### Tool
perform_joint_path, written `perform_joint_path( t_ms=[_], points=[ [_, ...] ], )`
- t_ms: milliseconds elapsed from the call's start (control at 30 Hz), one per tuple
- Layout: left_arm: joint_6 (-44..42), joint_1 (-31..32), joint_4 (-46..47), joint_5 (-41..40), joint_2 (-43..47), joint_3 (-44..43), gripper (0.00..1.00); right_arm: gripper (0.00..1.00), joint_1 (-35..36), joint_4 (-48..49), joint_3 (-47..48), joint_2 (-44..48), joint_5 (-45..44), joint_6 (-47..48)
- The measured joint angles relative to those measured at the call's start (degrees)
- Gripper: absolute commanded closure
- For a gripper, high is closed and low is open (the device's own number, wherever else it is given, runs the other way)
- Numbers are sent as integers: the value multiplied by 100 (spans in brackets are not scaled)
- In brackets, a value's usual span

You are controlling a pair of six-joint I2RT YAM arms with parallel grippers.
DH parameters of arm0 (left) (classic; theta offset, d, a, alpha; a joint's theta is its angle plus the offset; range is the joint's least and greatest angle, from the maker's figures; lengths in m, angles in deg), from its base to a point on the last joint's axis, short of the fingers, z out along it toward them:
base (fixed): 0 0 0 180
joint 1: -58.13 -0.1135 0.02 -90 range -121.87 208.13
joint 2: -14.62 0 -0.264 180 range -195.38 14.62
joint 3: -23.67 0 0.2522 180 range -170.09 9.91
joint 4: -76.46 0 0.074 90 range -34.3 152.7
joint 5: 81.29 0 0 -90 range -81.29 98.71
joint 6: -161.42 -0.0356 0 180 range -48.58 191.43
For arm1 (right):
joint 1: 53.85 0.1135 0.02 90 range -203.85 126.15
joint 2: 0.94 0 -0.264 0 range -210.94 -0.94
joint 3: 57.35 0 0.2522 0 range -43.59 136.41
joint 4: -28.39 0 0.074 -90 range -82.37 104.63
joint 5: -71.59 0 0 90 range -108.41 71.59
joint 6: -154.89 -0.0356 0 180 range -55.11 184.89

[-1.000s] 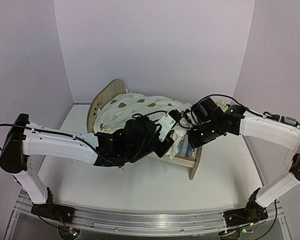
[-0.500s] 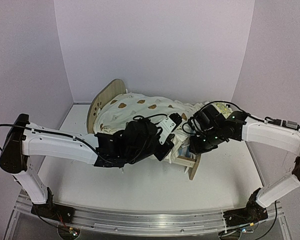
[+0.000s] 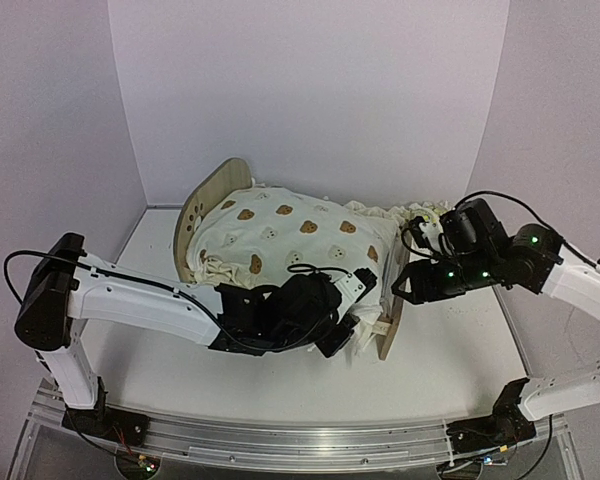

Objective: Set up the pet bed

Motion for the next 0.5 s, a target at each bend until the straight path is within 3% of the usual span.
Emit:
perform_joint_path(
  t_ms=[100,333,500],
  points=[
    [127,7,-89,111,-26,-134,49,48,0,-83,-211,291,-1,-93],
    [349,17,-323,255,-24,-400,48,51,1,-128,-976,911,41,-676],
    [565,37,-642,321,29,-414,48,47,35,68,-1769,1465,19,-1467]
  ],
)
